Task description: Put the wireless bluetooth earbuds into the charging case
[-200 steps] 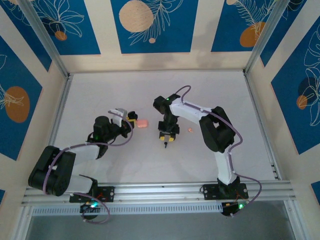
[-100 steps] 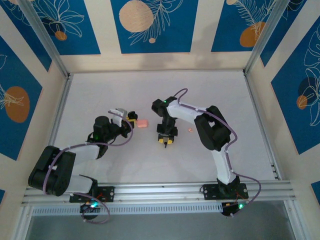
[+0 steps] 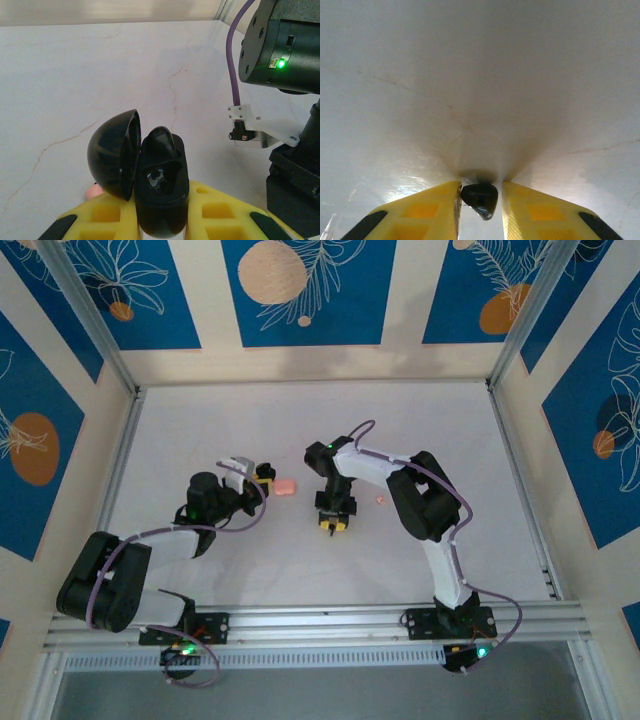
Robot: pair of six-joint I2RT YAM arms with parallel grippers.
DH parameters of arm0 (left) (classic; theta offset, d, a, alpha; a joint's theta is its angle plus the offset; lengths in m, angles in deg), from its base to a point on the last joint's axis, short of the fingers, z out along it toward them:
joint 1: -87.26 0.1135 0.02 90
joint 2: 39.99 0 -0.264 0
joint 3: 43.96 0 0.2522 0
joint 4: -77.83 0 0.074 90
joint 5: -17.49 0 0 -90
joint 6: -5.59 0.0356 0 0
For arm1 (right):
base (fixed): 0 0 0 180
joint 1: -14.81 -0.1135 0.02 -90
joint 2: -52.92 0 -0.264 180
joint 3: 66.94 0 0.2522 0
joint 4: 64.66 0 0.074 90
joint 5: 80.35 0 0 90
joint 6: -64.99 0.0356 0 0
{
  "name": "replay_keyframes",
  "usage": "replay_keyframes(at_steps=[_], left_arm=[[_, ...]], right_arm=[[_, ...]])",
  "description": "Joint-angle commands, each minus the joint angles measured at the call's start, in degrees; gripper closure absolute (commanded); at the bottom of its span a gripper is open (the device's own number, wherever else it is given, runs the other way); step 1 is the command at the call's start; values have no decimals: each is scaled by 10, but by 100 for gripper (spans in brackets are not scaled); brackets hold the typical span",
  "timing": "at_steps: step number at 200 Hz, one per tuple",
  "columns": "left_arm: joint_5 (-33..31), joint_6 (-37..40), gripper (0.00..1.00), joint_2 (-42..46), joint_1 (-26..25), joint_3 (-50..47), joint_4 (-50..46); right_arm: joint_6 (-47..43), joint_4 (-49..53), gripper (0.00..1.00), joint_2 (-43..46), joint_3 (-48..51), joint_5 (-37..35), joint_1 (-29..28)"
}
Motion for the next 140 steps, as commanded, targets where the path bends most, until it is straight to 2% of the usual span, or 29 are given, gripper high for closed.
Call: replay_keyframes(at_steps=[1,65,140], left_arm=[[17,-1,81,1,6,14,10],[42,23,81,-26,-10,0,44],[136,68,80,-76,-69,-8,118]], right_arm=[[7,-9,75,-16,10,8,-3],[6,-54,78,40,49,-35,-3],[-13,-165,78,182,160,-125,-4]])
